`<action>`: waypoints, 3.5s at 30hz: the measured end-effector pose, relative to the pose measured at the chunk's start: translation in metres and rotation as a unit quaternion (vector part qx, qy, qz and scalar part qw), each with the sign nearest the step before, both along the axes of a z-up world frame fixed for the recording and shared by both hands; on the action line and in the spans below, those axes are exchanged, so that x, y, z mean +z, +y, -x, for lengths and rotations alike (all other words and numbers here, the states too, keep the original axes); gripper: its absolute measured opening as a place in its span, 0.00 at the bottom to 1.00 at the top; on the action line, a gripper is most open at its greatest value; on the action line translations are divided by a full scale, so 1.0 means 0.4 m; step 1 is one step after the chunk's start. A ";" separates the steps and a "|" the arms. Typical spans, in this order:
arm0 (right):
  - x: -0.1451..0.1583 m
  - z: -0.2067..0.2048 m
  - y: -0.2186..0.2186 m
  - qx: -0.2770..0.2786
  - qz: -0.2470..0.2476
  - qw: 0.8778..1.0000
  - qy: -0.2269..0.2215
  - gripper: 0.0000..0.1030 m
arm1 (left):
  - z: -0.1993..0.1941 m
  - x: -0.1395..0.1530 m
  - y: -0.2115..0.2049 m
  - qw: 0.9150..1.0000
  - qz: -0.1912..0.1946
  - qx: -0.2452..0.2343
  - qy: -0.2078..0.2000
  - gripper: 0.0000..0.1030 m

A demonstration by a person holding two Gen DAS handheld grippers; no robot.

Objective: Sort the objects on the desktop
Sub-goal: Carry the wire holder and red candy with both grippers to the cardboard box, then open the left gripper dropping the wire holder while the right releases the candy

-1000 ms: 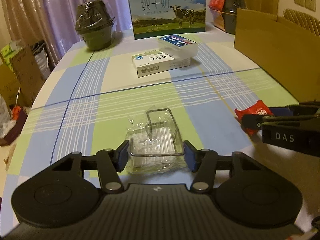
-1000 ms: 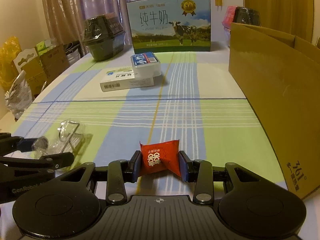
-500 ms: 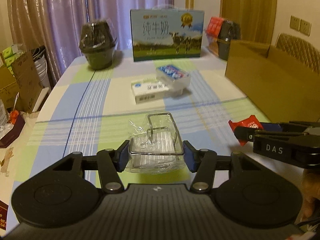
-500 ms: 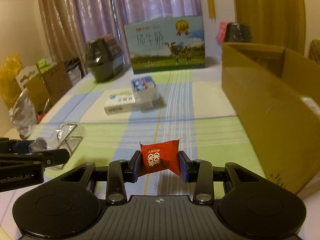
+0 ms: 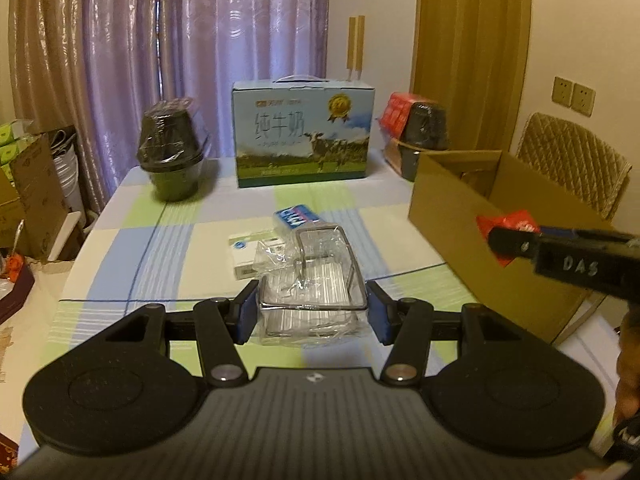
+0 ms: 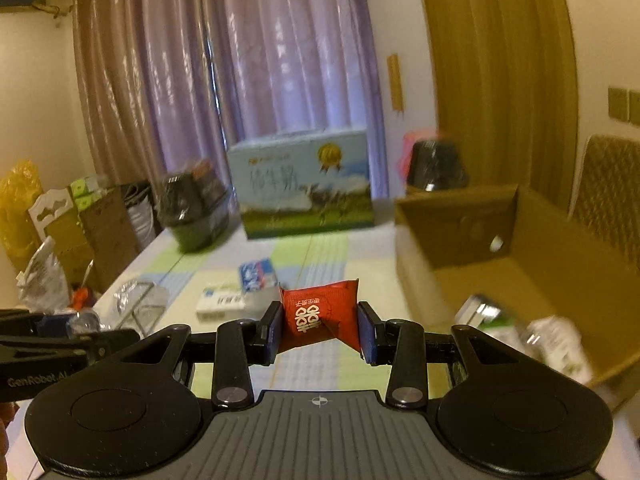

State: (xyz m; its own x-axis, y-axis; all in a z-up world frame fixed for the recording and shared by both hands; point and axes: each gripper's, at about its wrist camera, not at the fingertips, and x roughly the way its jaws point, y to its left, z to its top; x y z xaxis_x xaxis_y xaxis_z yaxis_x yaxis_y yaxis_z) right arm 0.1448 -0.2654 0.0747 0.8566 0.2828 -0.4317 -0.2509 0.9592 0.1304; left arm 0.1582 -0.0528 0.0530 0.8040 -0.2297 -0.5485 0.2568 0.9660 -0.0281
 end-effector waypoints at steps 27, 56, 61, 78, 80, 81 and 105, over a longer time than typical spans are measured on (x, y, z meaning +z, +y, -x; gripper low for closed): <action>0.090 -0.037 -0.329 -0.111 -0.023 0.993 -0.013 0.35 | -0.042 0.073 -0.305 0.992 0.042 -0.117 -0.014 0.48; 0.032 -0.068 -0.502 -0.135 -0.033 0.990 0.029 0.35 | -0.098 0.025 -0.535 0.981 0.060 -0.184 0.021 0.48; 0.034 -0.075 -0.501 -0.132 -0.032 0.990 0.030 0.35 | -0.114 0.021 -0.526 0.982 0.063 -0.176 0.028 0.48; 0.046 -0.079 -0.526 -0.151 -0.026 0.988 0.025 0.35 | -0.143 0.027 -0.575 0.975 0.090 -0.200 0.029 0.48; 0.045 -0.081 -0.531 -0.154 -0.027 0.987 0.027 0.35 | -0.150 0.021 -0.585 0.974 0.092 -0.204 0.028 0.49; 0.043 -0.082 -0.533 -0.155 -0.027 0.987 0.027 0.35 | -0.154 0.018 -0.590 0.974 0.093 -0.205 0.027 0.51; 0.035 -0.117 -0.512 -0.130 -0.065 0.989 0.036 0.53 | -0.199 0.031 -0.457 0.986 0.083 -0.141 0.023 0.65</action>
State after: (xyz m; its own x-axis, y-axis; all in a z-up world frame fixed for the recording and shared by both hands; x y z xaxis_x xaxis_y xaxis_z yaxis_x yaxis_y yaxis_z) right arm 0.1918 -0.4704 0.0887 0.8758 0.1134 -0.4692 0.0169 0.9642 0.2646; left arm 0.2376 -0.2357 0.0653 0.6711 -0.5297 -0.5188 0.5087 0.8380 -0.1976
